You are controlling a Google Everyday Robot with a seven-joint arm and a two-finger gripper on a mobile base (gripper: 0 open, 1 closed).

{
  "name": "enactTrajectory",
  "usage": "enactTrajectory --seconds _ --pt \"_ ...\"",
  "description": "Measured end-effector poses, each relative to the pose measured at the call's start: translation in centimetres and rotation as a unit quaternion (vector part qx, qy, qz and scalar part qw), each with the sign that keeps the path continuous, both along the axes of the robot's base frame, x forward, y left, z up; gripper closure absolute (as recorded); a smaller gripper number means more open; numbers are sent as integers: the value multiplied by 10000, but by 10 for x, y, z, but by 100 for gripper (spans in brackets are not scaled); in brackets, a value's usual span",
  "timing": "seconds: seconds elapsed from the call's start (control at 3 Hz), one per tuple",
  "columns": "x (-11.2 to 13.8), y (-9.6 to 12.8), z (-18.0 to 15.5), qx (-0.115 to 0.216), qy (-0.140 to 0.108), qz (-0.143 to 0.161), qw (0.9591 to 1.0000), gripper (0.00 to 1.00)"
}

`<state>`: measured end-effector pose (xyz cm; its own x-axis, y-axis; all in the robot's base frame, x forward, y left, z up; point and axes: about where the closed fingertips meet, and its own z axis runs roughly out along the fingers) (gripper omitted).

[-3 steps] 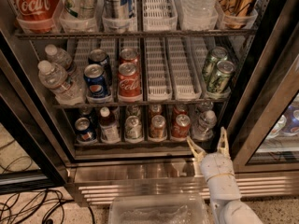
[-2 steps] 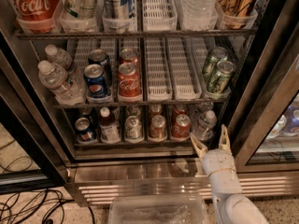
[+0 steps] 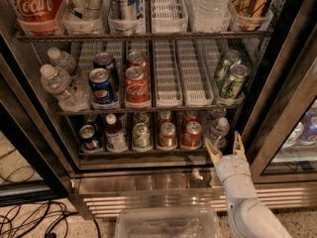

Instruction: Pick water bottle from bottom shelf of fridge

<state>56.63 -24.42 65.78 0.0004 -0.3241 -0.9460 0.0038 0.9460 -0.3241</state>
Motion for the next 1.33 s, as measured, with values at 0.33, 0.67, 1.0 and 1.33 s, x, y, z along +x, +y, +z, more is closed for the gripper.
enactTrajectory --seconds 0.33,0.67,1.0,1.33 --pt "7 -1 -5 29 94 -8 10000 34" --pt "9 -1 -5 29 110 -7 9999 34" --pt "23 1 -7 28 192 31 9998 34" --pt "41 6 -10 12 294 111 9995 34"
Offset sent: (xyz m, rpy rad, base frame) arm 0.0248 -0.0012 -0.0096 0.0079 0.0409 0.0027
